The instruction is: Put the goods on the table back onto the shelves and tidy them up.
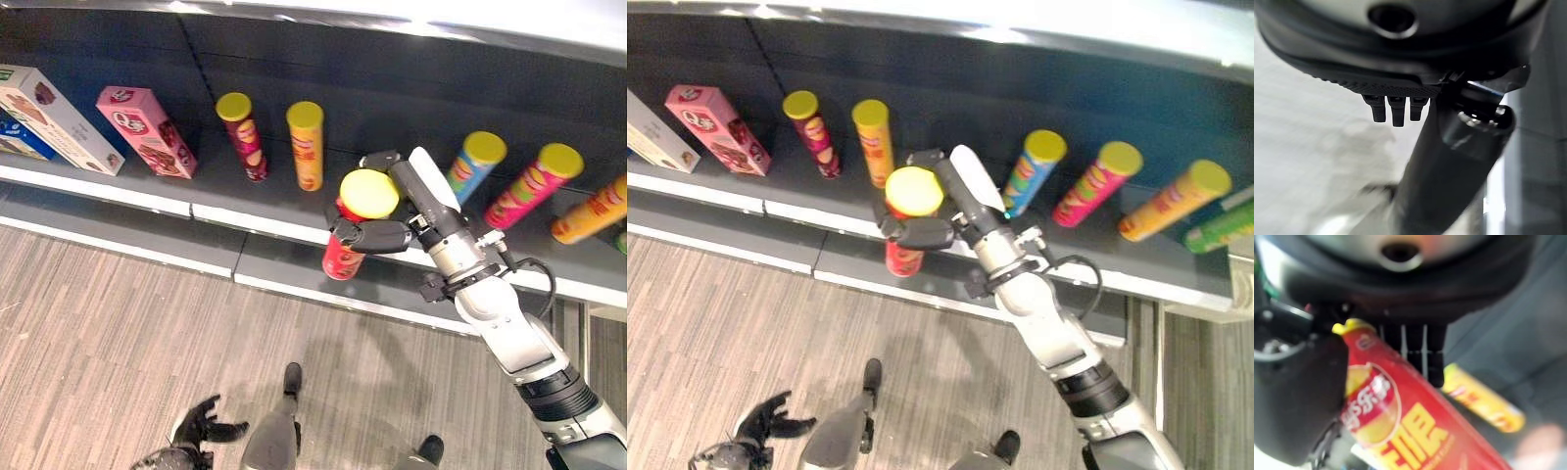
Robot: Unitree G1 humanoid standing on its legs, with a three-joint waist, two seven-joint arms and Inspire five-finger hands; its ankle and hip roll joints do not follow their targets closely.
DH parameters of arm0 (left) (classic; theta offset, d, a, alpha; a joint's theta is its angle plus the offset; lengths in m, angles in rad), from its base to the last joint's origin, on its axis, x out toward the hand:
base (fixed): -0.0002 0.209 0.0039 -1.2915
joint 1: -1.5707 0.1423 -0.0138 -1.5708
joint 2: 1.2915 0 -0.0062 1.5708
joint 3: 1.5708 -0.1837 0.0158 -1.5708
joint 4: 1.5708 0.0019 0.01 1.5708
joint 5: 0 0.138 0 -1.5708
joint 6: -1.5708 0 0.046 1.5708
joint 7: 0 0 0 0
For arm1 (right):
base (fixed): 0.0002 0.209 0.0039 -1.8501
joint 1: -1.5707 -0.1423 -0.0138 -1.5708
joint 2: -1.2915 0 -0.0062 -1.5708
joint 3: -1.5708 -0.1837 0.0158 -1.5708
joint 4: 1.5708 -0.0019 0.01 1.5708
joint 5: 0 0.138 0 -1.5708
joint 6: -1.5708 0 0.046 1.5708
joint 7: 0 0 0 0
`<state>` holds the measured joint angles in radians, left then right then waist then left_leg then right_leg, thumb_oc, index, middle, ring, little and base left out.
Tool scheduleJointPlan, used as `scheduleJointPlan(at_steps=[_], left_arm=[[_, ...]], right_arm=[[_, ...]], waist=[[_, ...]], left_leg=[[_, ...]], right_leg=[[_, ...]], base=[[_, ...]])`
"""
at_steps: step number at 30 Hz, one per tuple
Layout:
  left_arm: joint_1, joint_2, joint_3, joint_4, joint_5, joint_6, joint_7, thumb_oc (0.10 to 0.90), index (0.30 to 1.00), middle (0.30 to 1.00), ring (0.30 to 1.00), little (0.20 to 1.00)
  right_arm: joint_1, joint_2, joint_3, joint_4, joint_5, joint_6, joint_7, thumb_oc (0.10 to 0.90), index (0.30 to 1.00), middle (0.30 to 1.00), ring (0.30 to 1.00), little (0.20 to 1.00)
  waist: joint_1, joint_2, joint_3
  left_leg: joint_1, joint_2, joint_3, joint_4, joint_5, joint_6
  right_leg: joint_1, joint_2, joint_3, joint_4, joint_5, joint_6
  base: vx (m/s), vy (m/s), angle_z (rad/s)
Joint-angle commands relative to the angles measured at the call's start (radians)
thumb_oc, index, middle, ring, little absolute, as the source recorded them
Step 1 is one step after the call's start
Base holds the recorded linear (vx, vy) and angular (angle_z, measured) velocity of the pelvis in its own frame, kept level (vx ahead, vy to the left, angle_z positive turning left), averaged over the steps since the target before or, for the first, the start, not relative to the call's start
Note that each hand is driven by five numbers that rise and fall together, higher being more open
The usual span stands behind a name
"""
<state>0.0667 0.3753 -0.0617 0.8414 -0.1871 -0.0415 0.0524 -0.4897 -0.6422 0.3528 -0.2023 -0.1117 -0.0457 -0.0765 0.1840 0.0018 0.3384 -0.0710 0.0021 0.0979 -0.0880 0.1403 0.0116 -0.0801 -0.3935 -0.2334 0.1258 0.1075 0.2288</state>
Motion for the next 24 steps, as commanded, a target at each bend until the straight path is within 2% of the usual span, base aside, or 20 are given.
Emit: scheduleJointPlan(at_steps=[1, 2, 3, 4, 9, 12, 16, 18, 24], left_arm=[[0.078, -0.001, -0.022, 0.009, 0.006, -0.026, 0.011, 0.800, 0.900, 0.900, 0.900, 0.900], [0.073, -0.001, -0.028, 0.008, 0.005, -0.030, 0.013, 0.800, 0.900, 0.900, 0.900, 0.900], [0.065, 0.000, -0.048, -0.014, 0.008, -0.031, 0.011, 0.800, 0.900, 0.900, 0.900, 0.900], [0.062, -0.017, -0.053, -0.011, 0.003, -0.034, 0.017, 0.800, 0.900, 0.900, 0.900, 0.900], [0.077, -0.038, -0.075, -0.060, -0.009, -0.029, 0.022, 0.800, 0.900, 0.900, 0.900, 0.900], [0.085, -0.037, -0.084, -0.070, -0.009, -0.032, 0.036, 0.800, 0.900, 0.900, 0.900, 0.900], [0.073, -0.036, -0.119, -0.079, -0.008, -0.048, 0.072, 0.800, 0.900, 0.900, 0.900, 0.900], [0.061, -0.031, -0.141, -0.094, -0.017, -0.059, 0.086, 0.800, 0.900, 0.900, 0.900, 0.900], [0.037, -0.029, -0.173, -0.108, -0.029, -0.078, 0.111, 0.800, 0.900, 0.900, 0.900, 0.900]], right_arm=[[-0.152, -0.061, -0.054, -0.031, -0.023, -0.081, -0.077, 0.400, 0.300, 0.300, 0.300, 0.300], [-0.161, -0.060, -0.049, -0.026, -0.023, -0.085, -0.083, 0.400, 0.300, 0.300, 0.300, 0.300], [-0.165, -0.062, -0.050, -0.013, -0.039, -0.086, -0.106, 0.400, 0.300, 0.300, 0.300, 0.300], [-0.169, -0.055, -0.053, -0.007, -0.052, -0.081, -0.116, 0.400, 0.300, 0.300, 0.300, 0.300], [-0.149, -0.048, -0.054, -0.016, -0.089, -0.074, -0.129, 0.400, 0.300, 0.300, 0.300, 0.300], [-0.177, -0.040, -0.052, 0.046, -0.176, -0.056, -0.191, 0.400, 0.300, 0.300, 0.300, 0.300], [-0.205, 0.011, -0.122, 0.180, -0.302, -0.007, -0.373, 0.400, 0.300, 0.300, 0.300, 0.300], [-0.243, 0.005, -0.147, 0.258, -0.339, 0.019, -0.454, 0.400, 0.300, 0.300, 0.300, 0.300], [-0.313, -0.038, -0.187, 0.364, -0.347, 0.055, -0.564, 0.400, 0.300, 0.300, 0.300, 0.300]], waist=[[-0.011, 0.034, -0.074], [-0.014, 0.031, -0.068], [-0.020, 0.020, -0.060], [-0.019, 0.014, -0.064], [-0.017, 0.006, -0.059], [-0.007, 0.014, -0.044], [0.015, 0.039, -0.030], [0.029, 0.050, -0.016], [0.049, 0.065, 0.006]], left_leg=[[0.027, 0.056, -0.022, 0.001, -0.129, -0.068], [0.024, 0.051, -0.026, 0.001, -0.129, -0.069], [-0.003, 0.042, -0.052, 0.010, -0.123, -0.072], [-0.010, 0.047, -0.057, 0.009, -0.119, -0.078], [-0.040, 0.076, -0.086, 0.011, -0.106, -0.096], [-0.045, 0.083, -0.097, 0.010, -0.107, -0.099], [-0.076, 0.077, -0.113, 0.004, -0.099, -0.102], [-0.103, 0.071, -0.122, 0.005, -0.093, -0.101], [-0.146, 0.058, -0.139, 0.005, -0.083, -0.102]], right_leg=[[-0.028, 0.091, 0.008, -0.015, -0.031, -0.028], [-0.038, 0.104, 0.014, -0.057, -0.022, -0.028], [-0.026, 0.123, 0.054, -0.141, -0.008, -0.019], [-0.019, 0.124, 0.051, -0.158, 0.007, -0.018], [-0.004, 0.136, 0.008, -0.177, -0.009, -0.023], [0.002, 0.139, -0.007, -0.175, -0.021, -0.026], [-0.006, 0.132, -0.030, -0.195, -0.010, -0.019], [-0.021, 0.127, -0.037, -0.197, -0.005, -0.016], [-0.045, 0.114, -0.054, -0.206, 0.008, -0.009]], base=[[0.00, 0.141, -0.77], [0.03, -0.056, -0.63], [0.05, -0.127, -0.46], [0.07, -0.194, 0.62], [0.05, -0.165, 0.49], [0.03, -0.072, -0.03], [0.02, -0.001, 0.14], [-0.02, 0.024, 0.16], [-0.01, 0.024, 0.11]])
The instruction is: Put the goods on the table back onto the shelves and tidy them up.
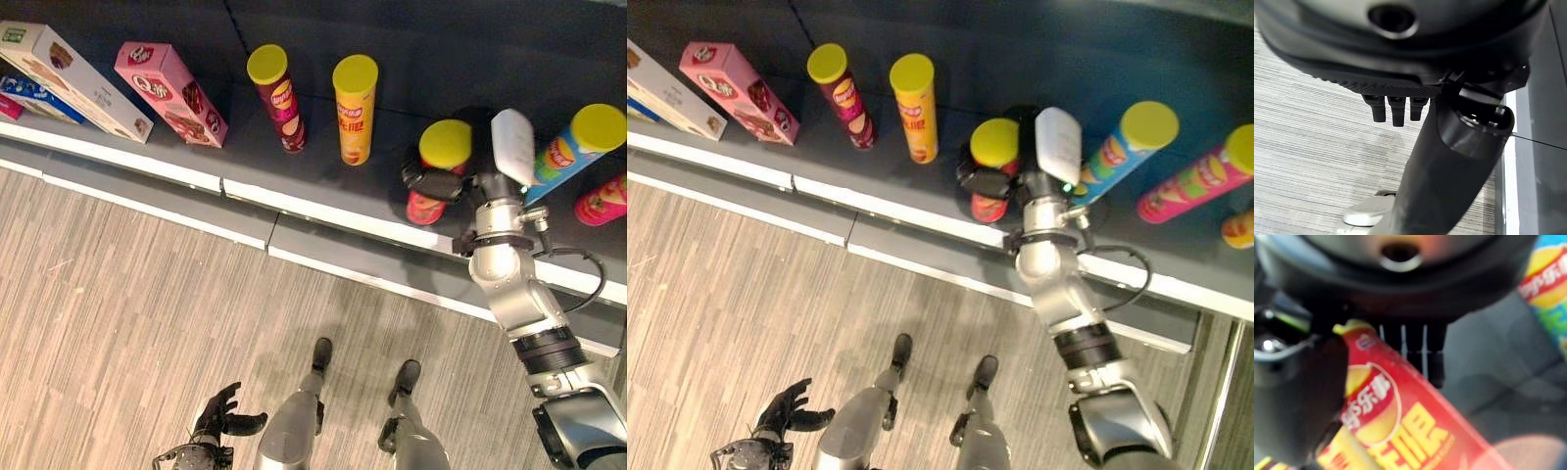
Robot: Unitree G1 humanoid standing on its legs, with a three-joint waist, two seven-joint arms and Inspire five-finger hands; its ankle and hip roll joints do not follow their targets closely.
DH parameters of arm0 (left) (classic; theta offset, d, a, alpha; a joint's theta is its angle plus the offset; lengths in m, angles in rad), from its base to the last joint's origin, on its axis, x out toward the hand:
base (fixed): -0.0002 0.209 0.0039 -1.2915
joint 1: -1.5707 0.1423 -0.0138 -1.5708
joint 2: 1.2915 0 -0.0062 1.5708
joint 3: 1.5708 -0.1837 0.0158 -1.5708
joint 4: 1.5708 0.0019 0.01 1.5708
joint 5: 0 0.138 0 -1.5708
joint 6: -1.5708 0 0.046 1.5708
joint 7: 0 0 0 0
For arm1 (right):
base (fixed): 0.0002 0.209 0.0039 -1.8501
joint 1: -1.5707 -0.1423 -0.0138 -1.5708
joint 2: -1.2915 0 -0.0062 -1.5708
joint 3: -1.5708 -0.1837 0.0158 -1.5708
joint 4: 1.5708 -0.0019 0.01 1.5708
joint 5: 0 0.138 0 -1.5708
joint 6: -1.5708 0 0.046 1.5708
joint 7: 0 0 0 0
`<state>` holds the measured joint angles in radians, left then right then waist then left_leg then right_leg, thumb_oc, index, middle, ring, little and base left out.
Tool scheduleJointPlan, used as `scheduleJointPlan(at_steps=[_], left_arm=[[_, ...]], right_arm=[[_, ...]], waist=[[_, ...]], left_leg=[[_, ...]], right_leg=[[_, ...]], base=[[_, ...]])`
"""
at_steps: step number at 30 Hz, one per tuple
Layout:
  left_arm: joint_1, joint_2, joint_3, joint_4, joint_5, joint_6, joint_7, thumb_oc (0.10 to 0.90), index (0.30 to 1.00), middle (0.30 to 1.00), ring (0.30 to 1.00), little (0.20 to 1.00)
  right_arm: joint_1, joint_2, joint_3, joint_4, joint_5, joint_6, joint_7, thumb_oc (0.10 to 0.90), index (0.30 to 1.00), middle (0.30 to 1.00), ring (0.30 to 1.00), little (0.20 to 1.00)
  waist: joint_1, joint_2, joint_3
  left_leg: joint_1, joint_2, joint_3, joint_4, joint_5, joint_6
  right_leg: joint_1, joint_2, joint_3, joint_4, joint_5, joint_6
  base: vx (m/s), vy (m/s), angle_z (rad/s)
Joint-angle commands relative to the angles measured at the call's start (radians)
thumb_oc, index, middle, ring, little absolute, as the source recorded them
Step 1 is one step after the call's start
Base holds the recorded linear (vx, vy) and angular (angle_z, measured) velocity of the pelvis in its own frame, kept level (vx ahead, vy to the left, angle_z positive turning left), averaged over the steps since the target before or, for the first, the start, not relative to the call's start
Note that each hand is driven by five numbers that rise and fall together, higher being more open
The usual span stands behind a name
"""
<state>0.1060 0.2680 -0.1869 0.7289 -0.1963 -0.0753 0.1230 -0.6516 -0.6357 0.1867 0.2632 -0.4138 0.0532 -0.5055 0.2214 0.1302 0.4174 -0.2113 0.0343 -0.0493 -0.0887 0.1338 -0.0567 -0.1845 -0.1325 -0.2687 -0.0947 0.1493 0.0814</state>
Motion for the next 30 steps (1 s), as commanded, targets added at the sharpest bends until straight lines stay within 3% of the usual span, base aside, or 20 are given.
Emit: scheduleJointPlan(at_steps=[1, 14, 30], left_arm=[[-0.005, 0.078, -0.049, 0.006, -0.021, -0.044, 0.041, 0.800, 0.900, 0.900, 0.900, 0.900], [-0.038, 0.069, -0.084, 0.011, -0.027, -0.055, 0.063, 0.800, 0.900, 0.900, 0.900, 0.900], [-0.043, 0.066, -0.099, -0.004, -0.033, -0.056, 0.075, 0.800, 0.900, 0.900, 0.900, 0.900]], right_arm=[[-0.153, -0.048, -0.026, -0.095, -0.045, -0.041, -0.147, 0.400, 0.300, 0.300, 0.300, 0.300], [-0.219, -0.052, -0.059, 0.017, 0.026, -0.028, -0.263, 0.400, 0.300, 0.300, 0.300, 0.300], [-0.231, -0.037, -0.075, 0.055, 0.066, -0.028, -0.309, 0.400, 0.300, 0.300, 0.300, 0.300]], waist=[[0.012, -0.062, -0.072], [0.038, -0.056, -0.058], [0.051, -0.049, -0.048]], left_leg=[[-0.010, 0.024, 0.007, 0.006, -0.076, -0.034], [-0.059, 0.007, -0.019, 0.004, -0.070, -0.032], [-0.077, -0.005, -0.050, 0.005, -0.071, -0.029]], right_leg=[[0.057, -0.148, -0.021, 0.015, -0.032, 0.140], [0.033, -0.160, -0.045, 0.009, -0.026, 0.150], [0.036, -0.162, -0.068, 0.009, -0.038, 0.152]], base=[[0.00, 0.025, 0.08], [0.02, 0.002, 0.05], [0.02, -0.009, 0.06]])
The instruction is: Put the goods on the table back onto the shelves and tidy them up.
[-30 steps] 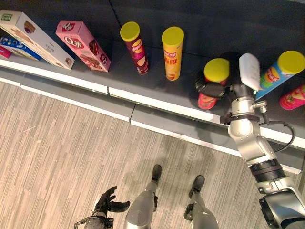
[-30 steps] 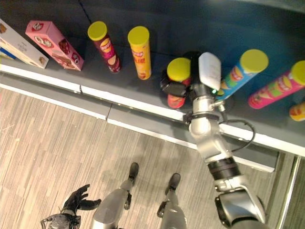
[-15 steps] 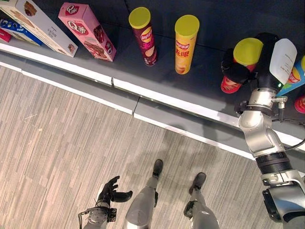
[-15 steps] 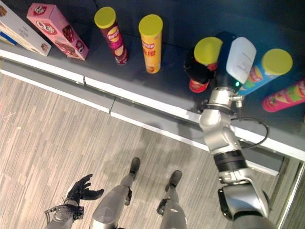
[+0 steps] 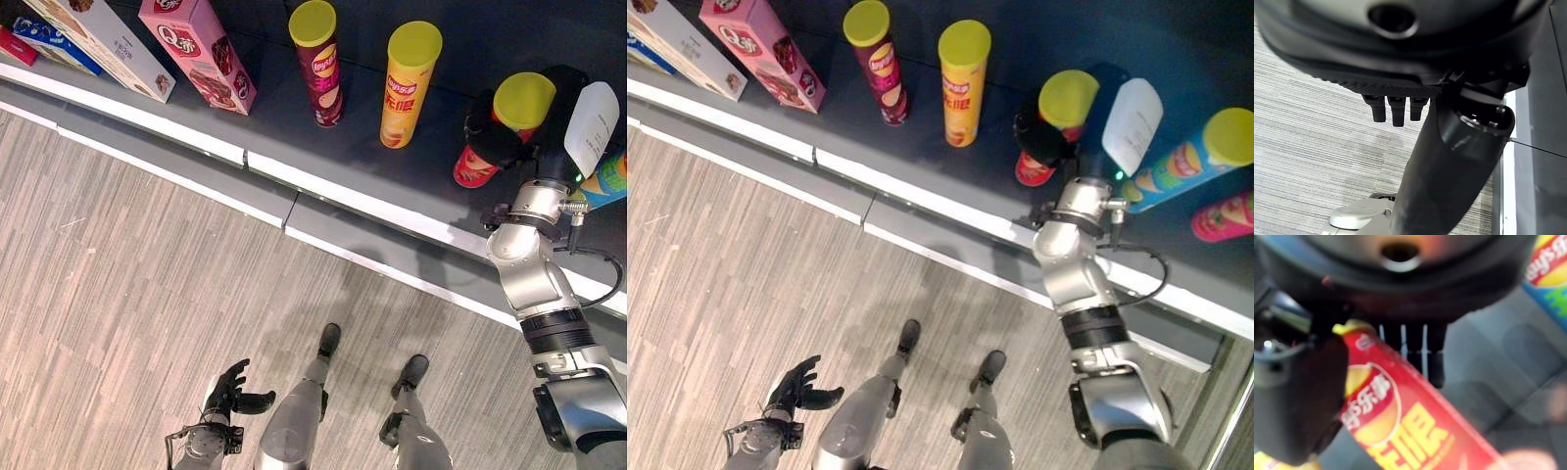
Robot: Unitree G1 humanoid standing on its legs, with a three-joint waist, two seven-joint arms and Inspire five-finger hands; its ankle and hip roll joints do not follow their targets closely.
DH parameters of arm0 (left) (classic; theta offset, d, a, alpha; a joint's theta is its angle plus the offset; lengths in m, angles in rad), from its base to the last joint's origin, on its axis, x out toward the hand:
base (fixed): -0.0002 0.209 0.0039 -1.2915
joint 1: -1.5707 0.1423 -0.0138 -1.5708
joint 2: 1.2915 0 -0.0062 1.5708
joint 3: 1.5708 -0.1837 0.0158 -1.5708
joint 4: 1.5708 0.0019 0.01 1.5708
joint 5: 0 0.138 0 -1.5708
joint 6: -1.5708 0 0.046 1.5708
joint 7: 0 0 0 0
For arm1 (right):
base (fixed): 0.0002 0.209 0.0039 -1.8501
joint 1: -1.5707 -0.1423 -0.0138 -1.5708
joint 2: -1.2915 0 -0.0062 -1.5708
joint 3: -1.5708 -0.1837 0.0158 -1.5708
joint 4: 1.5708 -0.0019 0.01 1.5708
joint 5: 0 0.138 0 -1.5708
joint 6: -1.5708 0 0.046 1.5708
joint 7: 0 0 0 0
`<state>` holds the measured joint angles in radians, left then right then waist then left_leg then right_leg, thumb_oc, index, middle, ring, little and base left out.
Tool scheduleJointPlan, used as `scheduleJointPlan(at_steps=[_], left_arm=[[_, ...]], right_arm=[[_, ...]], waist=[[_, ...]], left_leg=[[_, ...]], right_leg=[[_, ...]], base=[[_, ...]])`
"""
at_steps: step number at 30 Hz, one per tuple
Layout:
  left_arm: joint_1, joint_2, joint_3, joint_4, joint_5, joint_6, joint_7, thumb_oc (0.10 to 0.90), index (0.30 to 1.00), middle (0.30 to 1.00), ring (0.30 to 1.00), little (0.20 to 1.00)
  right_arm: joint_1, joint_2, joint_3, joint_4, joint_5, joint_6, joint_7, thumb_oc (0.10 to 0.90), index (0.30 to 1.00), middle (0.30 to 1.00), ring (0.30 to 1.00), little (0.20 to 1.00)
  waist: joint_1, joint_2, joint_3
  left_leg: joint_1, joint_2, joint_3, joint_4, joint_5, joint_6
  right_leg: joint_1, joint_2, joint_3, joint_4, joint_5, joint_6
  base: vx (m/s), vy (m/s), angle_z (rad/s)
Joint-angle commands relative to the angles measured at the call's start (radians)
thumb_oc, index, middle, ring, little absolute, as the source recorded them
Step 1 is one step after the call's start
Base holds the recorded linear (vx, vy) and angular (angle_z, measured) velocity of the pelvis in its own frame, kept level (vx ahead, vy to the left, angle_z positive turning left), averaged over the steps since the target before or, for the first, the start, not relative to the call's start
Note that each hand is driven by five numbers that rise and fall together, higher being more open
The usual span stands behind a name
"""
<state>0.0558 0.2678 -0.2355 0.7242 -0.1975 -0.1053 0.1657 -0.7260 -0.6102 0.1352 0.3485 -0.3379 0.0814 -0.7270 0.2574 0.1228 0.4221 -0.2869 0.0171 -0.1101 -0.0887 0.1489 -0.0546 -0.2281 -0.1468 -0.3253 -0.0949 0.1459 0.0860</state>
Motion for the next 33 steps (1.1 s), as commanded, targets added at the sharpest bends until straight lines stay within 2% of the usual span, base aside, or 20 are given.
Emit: scheduleJointPlan(at_steps=[1, 27, 29, 33], left_arm=[[0.006, 0.066, -0.050, -0.001, -0.031, -0.025, 0.032, 0.800, 0.900, 0.900, 0.900, 0.900], [0.009, 0.072, -0.047, -0.014, -0.026, -0.026, 0.044, 0.800, 0.900, 0.900, 0.900, 0.900], [0.008, 0.071, -0.049, -0.012, -0.026, -0.025, 0.043, 0.800, 0.900, 0.900, 0.900, 0.900], [0.014, 0.073, -0.048, -0.021, -0.031, -0.025, 0.042, 0.800, 0.900, 0.900, 0.900, 0.900]], right_arm=[[-0.157, -0.064, -0.024, -0.028, -0.009, -0.057, -0.089, 0.400, 0.300, 0.300, 0.300, 0.300], [-0.146, -0.083, -0.005, 0.036, -0.002, -0.034, -0.096, 0.400, 0.300, 0.300, 0.300, 0.300], [-0.144, -0.081, 0.000, 0.040, 0.006, -0.038, -0.093, 0.800, 0.900, 0.900, 0.900, 0.900], [-0.139, -0.078, 0.003, 0.038, 0.015, -0.044, -0.087, 0.800, 0.900, 0.900, 0.900, 0.900]], waist=[[0.014, -0.042, -0.052], [-0.007, -0.042, -0.055], [-0.010, -0.045, -0.054], [-0.011, -0.046, -0.057]], left_leg=[[-0.001, 0.012, 0.011, 0.005, -0.086, -0.031], [0.006, 0.019, 0.014, 0.005, -0.092, -0.035], [0.007, 0.020, 0.016, 0.005, -0.093, -0.035], [0.011, 0.020, 0.019, 0.006, -0.096, -0.034]], right_leg=[[0.080, -0.148, -0.012, 0.009, -0.035, 0.148], [0.081, -0.146, -0.015, 0.014, -0.042, 0.148], [0.083, -0.145, -0.015, 0.013, -0.042, 0.147], [0.085, -0.145, -0.015, 0.014, -0.043, 0.147]], base=[[0.01, -0.014, 0.07], [0.00, -0.001, 0.00], [0.00, 0.000, 0.00], [0.00, 0.000, 0.00]])
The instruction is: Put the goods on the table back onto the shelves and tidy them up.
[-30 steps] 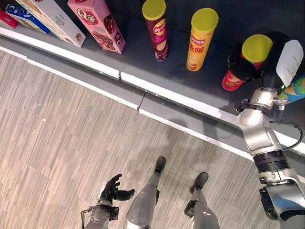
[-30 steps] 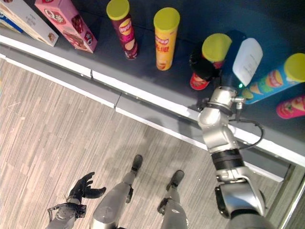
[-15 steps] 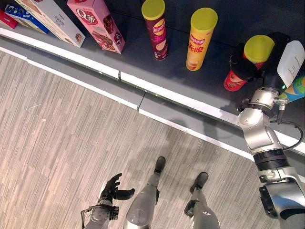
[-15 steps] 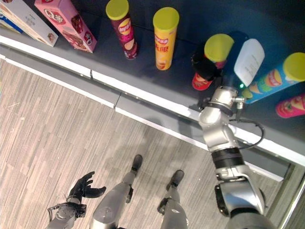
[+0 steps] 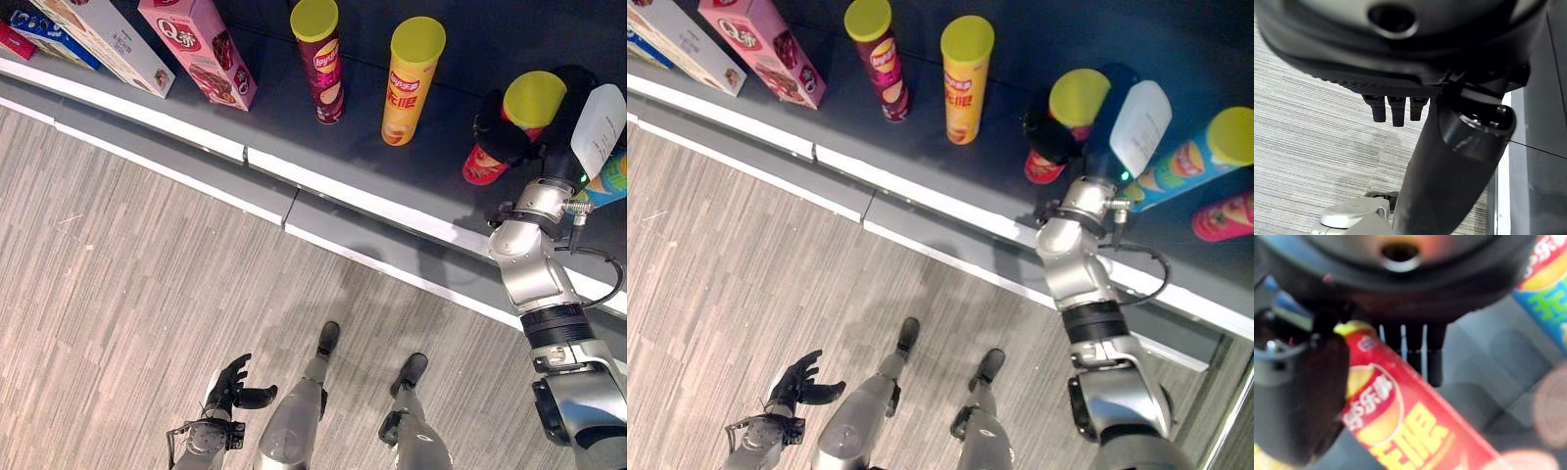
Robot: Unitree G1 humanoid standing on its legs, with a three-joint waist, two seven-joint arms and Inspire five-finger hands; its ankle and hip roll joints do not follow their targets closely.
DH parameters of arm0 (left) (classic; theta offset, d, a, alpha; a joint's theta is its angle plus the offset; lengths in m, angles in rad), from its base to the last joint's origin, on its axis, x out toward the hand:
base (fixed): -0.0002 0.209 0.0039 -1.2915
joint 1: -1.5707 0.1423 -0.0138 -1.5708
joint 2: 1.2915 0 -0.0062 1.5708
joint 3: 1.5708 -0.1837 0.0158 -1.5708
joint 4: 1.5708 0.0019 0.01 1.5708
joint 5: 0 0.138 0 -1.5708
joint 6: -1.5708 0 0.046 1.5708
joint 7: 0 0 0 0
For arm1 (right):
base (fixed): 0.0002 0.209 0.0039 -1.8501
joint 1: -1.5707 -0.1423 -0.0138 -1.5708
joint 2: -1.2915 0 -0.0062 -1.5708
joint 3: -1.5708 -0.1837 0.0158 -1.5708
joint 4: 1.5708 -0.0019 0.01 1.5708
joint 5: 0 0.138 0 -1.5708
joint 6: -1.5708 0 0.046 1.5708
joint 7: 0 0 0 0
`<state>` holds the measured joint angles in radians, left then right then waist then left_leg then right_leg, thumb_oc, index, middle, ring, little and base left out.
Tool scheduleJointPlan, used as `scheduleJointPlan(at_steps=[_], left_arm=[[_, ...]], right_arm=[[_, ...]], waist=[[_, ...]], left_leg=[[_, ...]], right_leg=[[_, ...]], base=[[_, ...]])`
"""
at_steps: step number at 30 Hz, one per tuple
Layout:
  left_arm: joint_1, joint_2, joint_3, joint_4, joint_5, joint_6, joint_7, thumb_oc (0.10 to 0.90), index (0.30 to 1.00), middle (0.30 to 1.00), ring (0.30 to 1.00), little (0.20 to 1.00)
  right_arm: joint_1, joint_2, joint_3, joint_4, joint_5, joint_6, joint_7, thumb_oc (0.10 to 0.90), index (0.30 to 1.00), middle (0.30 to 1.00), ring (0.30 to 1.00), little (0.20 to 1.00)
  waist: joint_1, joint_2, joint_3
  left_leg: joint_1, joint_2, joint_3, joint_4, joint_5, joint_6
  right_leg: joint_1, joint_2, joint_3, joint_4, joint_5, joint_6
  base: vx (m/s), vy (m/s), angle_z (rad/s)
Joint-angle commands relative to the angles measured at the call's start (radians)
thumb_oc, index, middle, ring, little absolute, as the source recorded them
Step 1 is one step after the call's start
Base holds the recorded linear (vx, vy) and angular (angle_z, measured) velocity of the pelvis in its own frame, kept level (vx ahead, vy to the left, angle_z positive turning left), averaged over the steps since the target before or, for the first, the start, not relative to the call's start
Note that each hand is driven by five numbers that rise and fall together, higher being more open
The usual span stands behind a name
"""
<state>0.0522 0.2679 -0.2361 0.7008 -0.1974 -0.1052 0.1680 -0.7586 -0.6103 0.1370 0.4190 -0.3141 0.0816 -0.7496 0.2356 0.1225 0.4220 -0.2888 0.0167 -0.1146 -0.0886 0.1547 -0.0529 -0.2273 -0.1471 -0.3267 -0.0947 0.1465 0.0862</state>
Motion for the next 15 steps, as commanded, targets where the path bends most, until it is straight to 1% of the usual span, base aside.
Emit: scheduleJointPlan(at_steps=[1, 10, 14, 15], left_arm=[[0.018, 0.074, -0.047, 0.000, -0.031, -0.025, 0.040, 0.800, 0.900, 0.900, 0.900, 0.900], [0.022, 0.075, -0.048, 0.009, -0.027, -0.019, 0.031, 0.800, 0.900, 0.900, 0.900, 0.900], [0.011, 0.068, -0.034, 0.027, -0.017, -0.005, 0.030, 0.800, 0.900, 0.900, 0.900, 0.900], [0.005, 0.064, -0.019, 0.037, -0.012, 0.007, 0.030, 0.800, 0.900, 0.900, 0.900, 0.900]], right_arm=[[-0.105, -0.077, 0.002, -0.033, -0.008, -0.044, -0.062, 0.800, 0.900, 0.900, 0.900, 0.900], [-0.086, -0.078, -0.008, -0.044, 0.010, -0.054, -0.050, 0.800, 0.900, 0.900, 0.900, 0.900], [-0.038, -0.076, -0.042, -0.189, 0.001, -0.074, -0.034, 0.800, 0.900, 0.900, 0.900, 0.900], [0.019, -0.061, -0.058, -0.281, 0.003, -0.096, -0.004, 0.800, 0.900, 0.900, 0.900, 0.900]], waist=[[0.011, -0.046, -0.058], [0.007, -0.051, -0.066], [-0.004, -0.063, -0.077], [-0.018, -0.075, -0.082]], left_leg=[[0.013, 0.020, 0.022, 0.006, -0.103, -0.035], [0.027, 0.022, 0.023, 0.008, -0.106, -0.036], [0.036, 0.025, 0.025, 0.006, -0.108, -0.036], [0.042, 0.028, 0.030, 0.005, -0.108, -0.037]], right_leg=[[0.084, -0.144, -0.013, 0.014, -0.044, 0.147], [0.098, -0.144, -0.018, 0.016, -0.048, 0.145], [0.106, -0.142, -0.018, 0.016, -0.048, 0.144], [0.110, -0.139, -0.018, 0.015, -0.046, 0.144]], base=[[0.00, 0.000, 0.00], [0.00, 0.000, 0.00], [0.00, 0.000, 0.00], [0.00, 0.000, 0.00]])
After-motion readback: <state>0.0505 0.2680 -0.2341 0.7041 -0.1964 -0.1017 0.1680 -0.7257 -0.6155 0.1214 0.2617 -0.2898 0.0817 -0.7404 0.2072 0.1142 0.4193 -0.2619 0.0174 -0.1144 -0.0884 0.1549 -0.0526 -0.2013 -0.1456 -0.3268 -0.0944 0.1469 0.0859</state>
